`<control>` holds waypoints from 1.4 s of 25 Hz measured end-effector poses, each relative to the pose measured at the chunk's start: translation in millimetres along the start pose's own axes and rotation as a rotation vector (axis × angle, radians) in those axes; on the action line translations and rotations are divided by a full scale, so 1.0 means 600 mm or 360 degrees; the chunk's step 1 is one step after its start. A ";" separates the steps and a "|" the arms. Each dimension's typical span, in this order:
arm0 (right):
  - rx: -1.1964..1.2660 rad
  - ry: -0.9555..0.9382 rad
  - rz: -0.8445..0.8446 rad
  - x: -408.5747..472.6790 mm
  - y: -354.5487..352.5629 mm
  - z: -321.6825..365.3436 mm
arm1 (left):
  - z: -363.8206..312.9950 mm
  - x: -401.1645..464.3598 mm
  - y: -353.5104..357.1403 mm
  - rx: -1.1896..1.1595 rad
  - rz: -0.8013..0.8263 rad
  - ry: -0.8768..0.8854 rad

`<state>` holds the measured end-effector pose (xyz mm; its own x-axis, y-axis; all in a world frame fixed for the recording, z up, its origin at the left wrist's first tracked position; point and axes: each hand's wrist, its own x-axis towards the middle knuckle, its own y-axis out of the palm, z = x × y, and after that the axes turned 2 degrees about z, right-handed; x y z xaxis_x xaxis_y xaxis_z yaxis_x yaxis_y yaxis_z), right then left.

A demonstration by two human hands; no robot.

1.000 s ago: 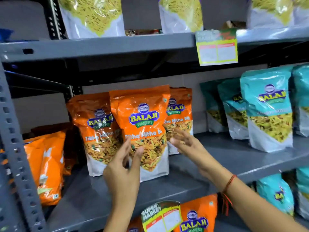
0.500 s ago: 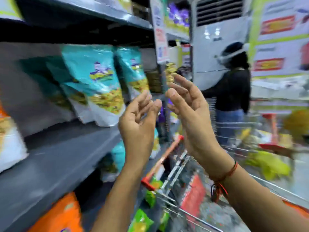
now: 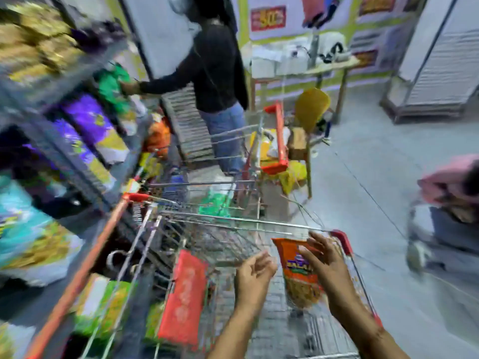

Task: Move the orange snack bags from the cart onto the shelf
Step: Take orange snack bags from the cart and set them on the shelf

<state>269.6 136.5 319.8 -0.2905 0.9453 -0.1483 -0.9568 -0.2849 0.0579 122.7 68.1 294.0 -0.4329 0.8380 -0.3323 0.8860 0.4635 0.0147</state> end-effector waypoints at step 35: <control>0.0098 -0.0570 0.0515 -0.016 0.131 -0.015 | -0.169 -0.061 -0.191 0.0540 -0.0112 0.0649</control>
<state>197.1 103.9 317.1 -0.5400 0.8081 0.2355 -0.8125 -0.5735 0.1048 20.2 13.8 400.2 -0.4629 0.8834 0.0732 0.8271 0.4602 -0.3227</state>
